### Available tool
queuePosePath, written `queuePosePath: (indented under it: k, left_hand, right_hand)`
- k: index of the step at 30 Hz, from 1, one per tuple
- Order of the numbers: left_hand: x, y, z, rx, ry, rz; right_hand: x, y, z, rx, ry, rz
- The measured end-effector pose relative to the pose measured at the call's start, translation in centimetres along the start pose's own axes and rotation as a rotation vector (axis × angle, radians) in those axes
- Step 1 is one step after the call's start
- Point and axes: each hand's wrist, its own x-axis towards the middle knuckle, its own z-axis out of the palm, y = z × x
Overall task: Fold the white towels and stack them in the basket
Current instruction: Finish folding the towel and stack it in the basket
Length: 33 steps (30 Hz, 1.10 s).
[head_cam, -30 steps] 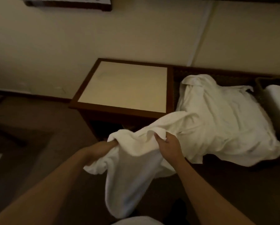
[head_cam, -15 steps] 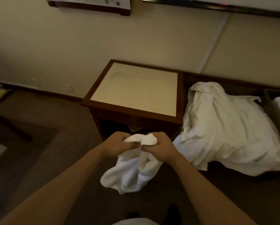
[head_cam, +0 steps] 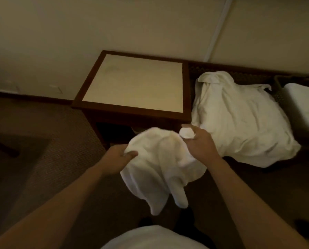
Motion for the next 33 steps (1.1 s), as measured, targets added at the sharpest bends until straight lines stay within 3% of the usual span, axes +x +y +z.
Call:
queuePosePath:
  k: [3, 5, 7, 10, 13, 19, 21, 24, 25, 26, 30, 33]
  left_hand:
    - [0.2, 3.2, 1.1, 0.074, -0.129, 0.145]
    - [0.5, 4.7, 1.8, 0.103, -0.201, 0.230]
    - [0.7, 5.9, 1.8, 0.080, -0.211, 0.281]
    - [0.8, 6.3, 1.2, 0.005, -0.158, 0.281]
    - [0.7, 4.6, 1.4, 0.006, -0.226, 0.201]
    - [-0.1, -4.2, 3.5, 0.345, -0.379, -0.103]
    - [-0.4, -6.5, 3.4, 0.417, -0.262, -0.180]
    - [-0.5, -7.0, 3.1, 0.450, 0.001, -0.147]
    - [-0.6, -6.1, 3.1, 0.445, 0.045, -0.077]
    - [-0.6, -4.8, 3.1, 0.443, 0.047, 0.007]
    - [0.1, 1.4, 2.9, 0.614, -0.053, 0.294]
    - [0.5, 3.8, 2.4, 0.623, -0.006, 0.417]
  right_hand:
    - [-1.1, 0.4, 3.0, 0.048, -0.320, -0.206]
    - [-1.4, -0.2, 4.6, 0.066, -0.524, -0.246]
    - [-1.3, -0.6, 5.0, 0.068, -0.602, -0.228]
    - [-1.5, -1.0, 4.5, 0.119, -0.532, -0.204]
    - [-2.2, -1.9, 3.5, 0.292, -0.436, -0.213]
    - [-2.6, -3.2, 1.8, 0.748, -0.244, -0.011]
    - [-2.2, -2.3, 1.2, 0.636, -0.155, 0.007]
    - [-1.5, 0.5, 1.5, 0.015, -0.085, 0.002]
    - [-1.6, 1.3, 1.9, -0.080, -0.093, -0.048]
    - [-1.8, 1.8, 2.5, -0.099, -0.138, -0.119]
    - [-2.9, 0.9, 5.9, -0.130, -0.574, -0.307]
    - [-2.4, -0.2, 6.2, -0.124, -0.504, -0.303]
